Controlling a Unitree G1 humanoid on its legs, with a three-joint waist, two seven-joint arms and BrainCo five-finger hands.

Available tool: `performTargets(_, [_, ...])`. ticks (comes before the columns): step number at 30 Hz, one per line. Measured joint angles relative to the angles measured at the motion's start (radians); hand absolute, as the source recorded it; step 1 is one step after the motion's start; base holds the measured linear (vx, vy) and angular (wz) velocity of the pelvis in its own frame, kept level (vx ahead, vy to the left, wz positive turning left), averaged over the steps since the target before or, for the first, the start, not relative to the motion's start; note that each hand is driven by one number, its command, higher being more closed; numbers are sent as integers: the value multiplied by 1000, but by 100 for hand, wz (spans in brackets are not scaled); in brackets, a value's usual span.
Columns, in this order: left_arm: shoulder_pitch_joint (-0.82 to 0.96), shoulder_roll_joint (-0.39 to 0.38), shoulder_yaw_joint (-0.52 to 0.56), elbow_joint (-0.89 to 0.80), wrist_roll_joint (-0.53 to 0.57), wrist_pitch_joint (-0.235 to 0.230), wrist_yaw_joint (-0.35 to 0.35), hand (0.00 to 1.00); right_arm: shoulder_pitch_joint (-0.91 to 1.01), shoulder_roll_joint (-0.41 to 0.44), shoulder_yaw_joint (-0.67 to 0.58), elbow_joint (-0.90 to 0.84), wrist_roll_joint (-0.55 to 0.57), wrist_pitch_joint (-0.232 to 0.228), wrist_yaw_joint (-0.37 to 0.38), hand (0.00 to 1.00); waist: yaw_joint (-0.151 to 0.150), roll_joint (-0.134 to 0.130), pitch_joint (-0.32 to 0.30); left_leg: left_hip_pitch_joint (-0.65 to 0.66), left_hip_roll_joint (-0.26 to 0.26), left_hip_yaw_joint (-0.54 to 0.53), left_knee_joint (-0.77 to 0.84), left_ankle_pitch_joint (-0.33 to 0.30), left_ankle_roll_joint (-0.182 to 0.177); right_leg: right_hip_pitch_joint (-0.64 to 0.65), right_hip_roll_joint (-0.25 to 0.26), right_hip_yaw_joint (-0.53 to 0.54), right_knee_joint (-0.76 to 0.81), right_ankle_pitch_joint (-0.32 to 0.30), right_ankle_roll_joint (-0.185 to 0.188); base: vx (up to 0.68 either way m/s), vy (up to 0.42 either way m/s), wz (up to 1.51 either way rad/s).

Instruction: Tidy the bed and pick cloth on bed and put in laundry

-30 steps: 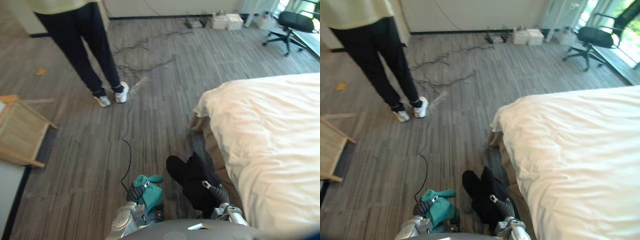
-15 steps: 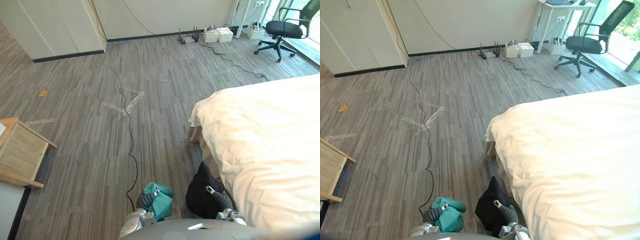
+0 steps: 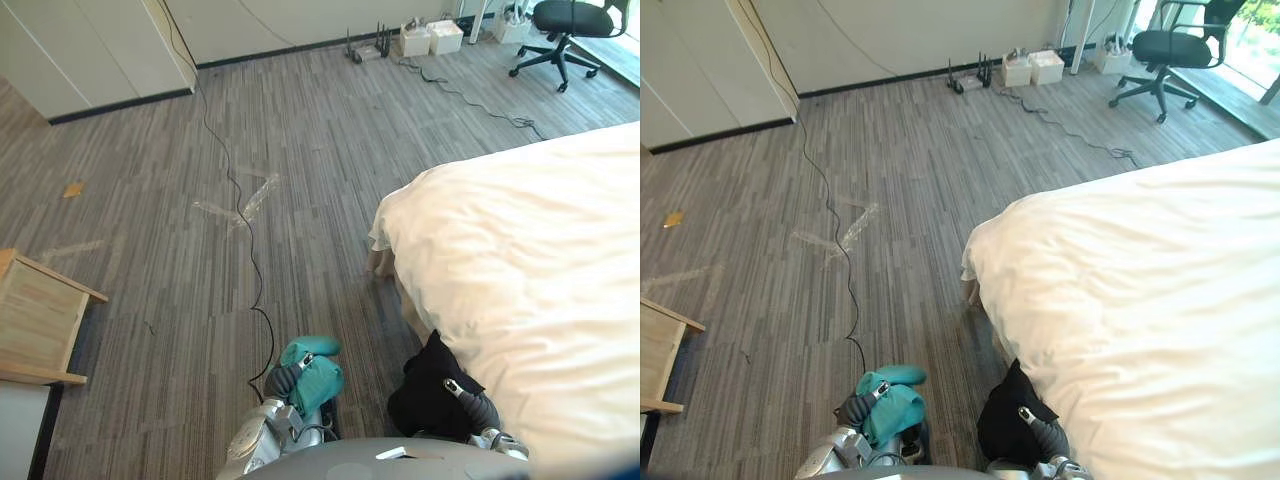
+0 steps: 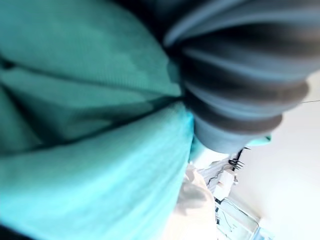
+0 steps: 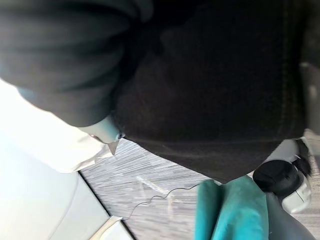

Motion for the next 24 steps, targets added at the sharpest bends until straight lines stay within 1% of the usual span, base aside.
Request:
performTargets(1, [-2,0,2,0,-14,0,9,100,5,1,0,8,0,1,1,100,6,-3,2,10,-4,1,-20,57,23,15,-2,6,-4,0,0,292,144,-15])
performTargets(2, [-10,-10,19,2,-40,0,32,100,0,6,3,14,1,1,2,100,17,-25,0,28,-30,15,-21,73,95,34,-26,13,-2,1,0,398,181,-10])
performTargets(3, [-15,-17,43,1,-58,-2,45,100,-9,16,8,13,0,1,6,100,17,-42,-7,40,-55,21,-18,49,101,24,-53,17,15,9,10,397,180,-6])
performTargets(4, [-17,-29,59,-1,-65,-9,62,100,-18,19,9,9,1,0,11,100,18,-58,-8,39,-68,28,-10,28,126,7,-73,30,53,20,24,499,238,-2])
performTargets(5, [-18,-36,69,-7,-67,-23,82,100,-15,22,9,7,1,0,14,100,23,-79,-15,43,-88,42,3,-3,141,-30,-106,43,143,34,48,447,217,4])
performTargets(6, [-17,-36,75,-8,-68,-30,100,100,-11,21,9,7,1,3,13,100,24,-98,-21,62,-114,42,7,-34,156,-84,-141,59,288,61,93,471,221,9])
performTargets(7, [-18,-36,78,-10,-68,-34,109,100,-14,22,9,7,1,6,13,100,22,-108,-17,83,-127,40,7,-52,158,-121,-159,64,387,92,123,473,215,20])
performTargets(8, [-16,-36,77,-11,-66,-39,127,100,-13,24,11,6,0,9,13,100,21,-119,-11,135,-150,25,1,-93,157,-200,-196,75,595,227,134,473,210,26])
performTargets(9, [-10,-39,75,-9,-65,-41,153,100,-10,24,25,6,0,10,11,100,16,-118,-12,197,-159,0,-15,-125,148,-276,-215,90,778,303,146,474,204,25])
performTargets(10, [-8,-39,74,-7,-65,-43,164,100,-10,24,34,6,0,10,11,100,15,-113,-9,228,-160,-12,-25,-137,138,-316,-219,86,849,278,136,382,155,18])
performTargets(11, [0,-38,74,-7,-65,-47,180,100,-6,24,47,1,0,10,10,100,13,-102,-7,282,-160,-27,-55,-146,132,-370,-218,65,913,229,109,497,173,27])
performTargets(12, [11,-37,72,-6,-66,-55,211,100,6,29,48,-34,1,8,7,100,-2,-94,-6,361,-159,-64,-103,-160,126,-444,-207,16,922,155,83,493,154,40])
performTargets(13, [16,-37,70,-6,-66,-60,225,100,10,29,48,-49,0,8,5,100,-9,-94,-6,385,-158,-80,-115,-166,123,-474,-198,-3,902,128,81,595,134,69])
performTargets(14, [21,-36,67,-6,-66,-64,249,100,26,33,45,-79,0,5,3,100,-14,-92,-5,420,-157,-113,-129,-184,114,-544,-176,-35,825,83,76,507,32,71])
performTargets(15, [24,-37,67,-6,-67,-65,270,100,37,33,42,-98,-3,-6,2,100,-14,-88,-2,443,-153,-142,-126,-198,108,-590,-153,-54,721,73,71,638,-6,109])
performTargets(16, [29,-40,67,-5,-67,-67,301,100,46,34,28,-111,-26,-30,1,100,-17,-73,2,469,-137,-187,-112,-226,116,-638,-104,-55,465,118,69,678,-59,106])
performTargets(17, [33,-40,67,-5,-67,-68,310,100,50,37,21,-112,-36,-38,1,100,-18,-68,1,479,-133,-215,-106,-239,114,-649,-87,-51,332,167,79,464,-56,112])
performTargets(18, [36,-40,68,-4,-66,-70,317,100,55,40,16,-115,-38,-44,1,100,-21,-68,0,490,-134,-240,-103,-251,113,-663,-85,-45,222,215,97,471,-101,95])
performTargets(19, [38,-39,71,-4,-67,-72,322,100,61,46,15,-121,-38,-53,0,100,-17,-76,1,506,-147,-276,-101,-268,96,-693,-92,-15,133,257,129,604,-215,135])
performTargets(20, [49,-36,81,-4,-67,-77,328,100,62,51,15,-125,-39,-58,-8,100,-10,-88,4,556,-160,-335,-83,-321,66,-727,-116,47,76,290,157,741,-273,141])
performTargets(21, [69,-36,84,-5,-67,-89,343,100,62,49,17,-125,-45,-56,-11,100,-8,-84,1,584,-154,-369,-54,-370,58,-725,-115,72,74,311,142,639,-270,126])
performTargets(22, [83,-36,85,-5,-67,-99,346,100,62,46,20,-126,-51,-55,-14,100,-7,-78,-3,601,-144,-386,-29,-408,60,-715,-108,82,80,330,130,693,-340,97])
performTargets(23, [106,-43,88,-4,-68,-109,349,100,61,26,26,-130,-62,-51,-29,100,-7,-37,-25,615,-97,-419,28,-484,56,-705,-69,90,114,407,61,850,-409,91])
performTargets(24, [140,-60,94,-4,-68,-110,357,100,41,8,33,-127,-66,-43,-46,100,-5,4,-49,598,-47,-409,139,-508,26,-705,-40,59,190,460,21,844,-433,81])
